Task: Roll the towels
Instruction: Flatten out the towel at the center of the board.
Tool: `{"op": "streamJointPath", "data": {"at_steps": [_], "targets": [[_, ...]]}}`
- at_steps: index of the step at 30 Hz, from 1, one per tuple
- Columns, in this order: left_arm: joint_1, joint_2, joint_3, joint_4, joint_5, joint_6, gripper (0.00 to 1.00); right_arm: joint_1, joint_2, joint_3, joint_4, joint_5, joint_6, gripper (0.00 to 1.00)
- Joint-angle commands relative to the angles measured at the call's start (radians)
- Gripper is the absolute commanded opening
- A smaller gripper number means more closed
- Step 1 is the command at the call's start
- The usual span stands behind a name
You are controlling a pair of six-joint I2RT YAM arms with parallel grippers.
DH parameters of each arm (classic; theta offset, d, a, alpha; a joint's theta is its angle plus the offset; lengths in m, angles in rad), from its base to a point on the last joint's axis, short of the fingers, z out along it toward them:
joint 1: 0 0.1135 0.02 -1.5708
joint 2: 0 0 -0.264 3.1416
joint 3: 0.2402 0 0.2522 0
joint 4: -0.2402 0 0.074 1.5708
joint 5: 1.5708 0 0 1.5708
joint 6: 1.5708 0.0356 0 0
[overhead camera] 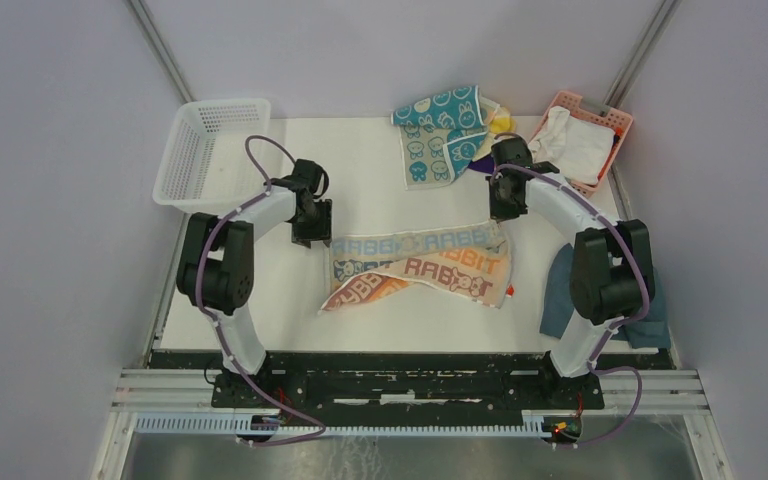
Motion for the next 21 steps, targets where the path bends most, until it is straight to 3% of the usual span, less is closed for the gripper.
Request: {"op": "streamJointPath", "data": {"at_steps": [1,21], "targets": [[-0.003,0.030,0.069,0.000,-0.035,0.047,0.54,0.004,-0.045,-0.003,0.035,-0.016,-0.001,0.01],[-0.052,0.148,0.091,-0.016,-0.036,0.064,0.41,0.004,-0.037,-0.009,0.043,-0.031,0.005,0.00]]}}
